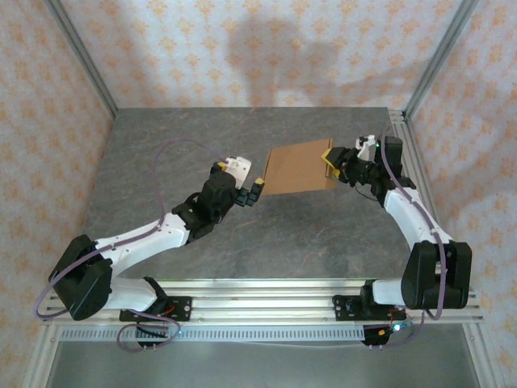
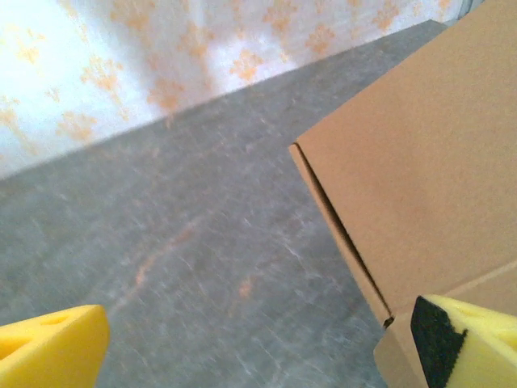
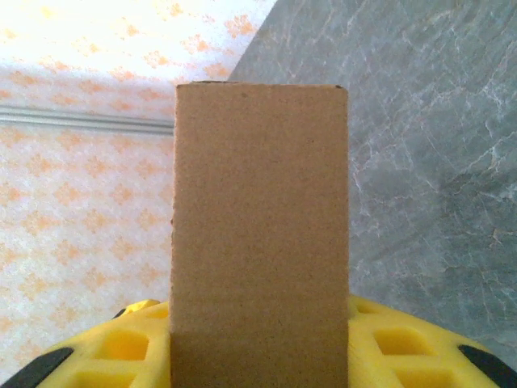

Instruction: Fold the paper box

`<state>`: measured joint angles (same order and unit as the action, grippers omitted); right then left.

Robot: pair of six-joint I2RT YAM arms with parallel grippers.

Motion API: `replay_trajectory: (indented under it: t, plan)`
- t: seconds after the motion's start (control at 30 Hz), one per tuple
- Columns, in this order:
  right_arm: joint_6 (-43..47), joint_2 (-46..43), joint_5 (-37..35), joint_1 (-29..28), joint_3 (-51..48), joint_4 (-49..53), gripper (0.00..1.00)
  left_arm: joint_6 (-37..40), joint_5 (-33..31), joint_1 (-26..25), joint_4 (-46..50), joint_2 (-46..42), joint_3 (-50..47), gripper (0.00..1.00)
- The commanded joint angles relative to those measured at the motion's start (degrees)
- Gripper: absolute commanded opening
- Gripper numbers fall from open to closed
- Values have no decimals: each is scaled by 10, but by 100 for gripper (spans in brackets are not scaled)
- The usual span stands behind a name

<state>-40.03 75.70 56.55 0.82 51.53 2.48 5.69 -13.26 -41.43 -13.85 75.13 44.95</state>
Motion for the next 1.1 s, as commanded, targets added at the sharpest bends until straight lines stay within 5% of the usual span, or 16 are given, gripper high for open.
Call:
replay_trajectory:
  t: [0.0,0.23,0.67,1.07]
  plan:
    - [-30,-25,-7,3,1,-23,36,109,-63,-18,-104,-7,-26,100]
    - [-44,-32,-16,3,5,-15,34,213,-81,-55,-118,24,-13,100]
    - [-78,-37,8,3,5,-30,34,456,-197,-129,-388,203,-17,100]
    - [-56,-22,3,21,38,-7,33,390,-178,-145,-354,146,-52,100]
